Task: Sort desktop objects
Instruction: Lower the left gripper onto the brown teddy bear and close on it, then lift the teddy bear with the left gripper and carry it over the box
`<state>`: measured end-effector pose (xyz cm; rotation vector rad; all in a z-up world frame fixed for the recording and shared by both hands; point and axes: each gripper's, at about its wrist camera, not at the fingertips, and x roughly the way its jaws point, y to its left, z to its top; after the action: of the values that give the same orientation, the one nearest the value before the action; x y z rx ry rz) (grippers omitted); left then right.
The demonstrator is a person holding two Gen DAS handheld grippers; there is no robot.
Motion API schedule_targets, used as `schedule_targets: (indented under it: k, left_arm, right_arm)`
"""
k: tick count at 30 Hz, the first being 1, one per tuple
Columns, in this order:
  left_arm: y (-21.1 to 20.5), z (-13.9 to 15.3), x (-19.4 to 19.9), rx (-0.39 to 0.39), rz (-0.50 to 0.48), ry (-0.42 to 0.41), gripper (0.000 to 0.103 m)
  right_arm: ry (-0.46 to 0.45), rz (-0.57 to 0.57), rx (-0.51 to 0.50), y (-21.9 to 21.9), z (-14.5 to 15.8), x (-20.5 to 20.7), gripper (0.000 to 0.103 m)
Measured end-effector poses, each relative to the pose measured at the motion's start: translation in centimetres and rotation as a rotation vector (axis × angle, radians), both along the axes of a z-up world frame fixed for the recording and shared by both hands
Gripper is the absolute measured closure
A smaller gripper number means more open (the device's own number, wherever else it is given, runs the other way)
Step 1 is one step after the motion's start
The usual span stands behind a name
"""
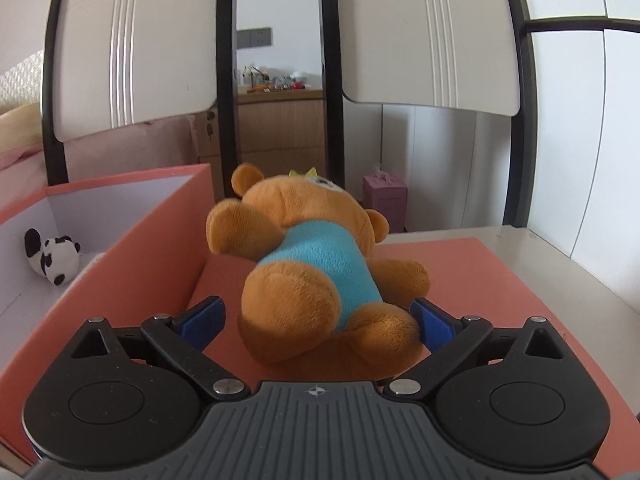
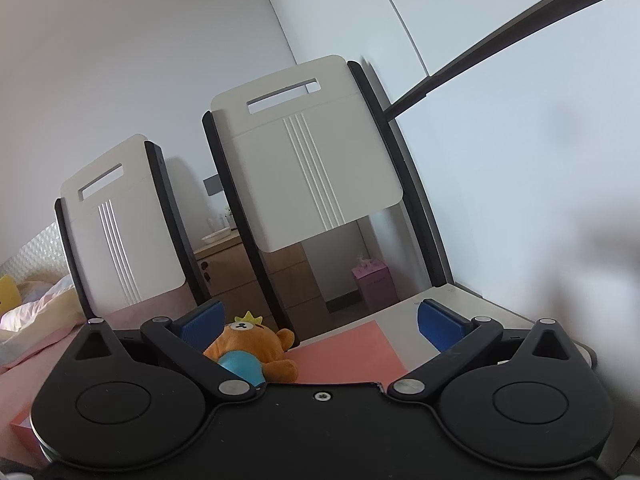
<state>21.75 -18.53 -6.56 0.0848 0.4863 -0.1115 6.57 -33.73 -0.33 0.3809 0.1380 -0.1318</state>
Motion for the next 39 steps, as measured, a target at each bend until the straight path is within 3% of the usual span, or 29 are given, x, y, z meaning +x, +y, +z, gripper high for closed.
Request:
schedule_targets:
  k: [8,12,20,30,39]
  left_arm:
    - [0.9,0.2,0.9,-0.043,0.017,0.028,0.005]
    - [1.3,0.6,0.9,-0.054,0.010,0.013,0.022]
    - [2.6,1.3,0.9,-0.099,-0.021,0.041,0.040]
    - [5.6,3.6,0.1,-0.222,-0.081,0.067,0.045]
    - [6.9,4.5,-0.5,-0.240,-0.101,0.059,0.048]
  right_arm:
    - [0.005,-0.013,0.004,-0.2,0.0,0.1,0.001]
    - [0.004,-0.014,0.003,-0.1,0.1,0.1,0.001]
    - [-0.002,-0.024,-0.007,0.1,0.1,0.0,0.001]
    - [-0.006,-0.036,-0.004,0.3,0.3,-0.4,0.001]
    - [-0.009,-0.023,0.002,0.2,0.4,-0.4,0.001]
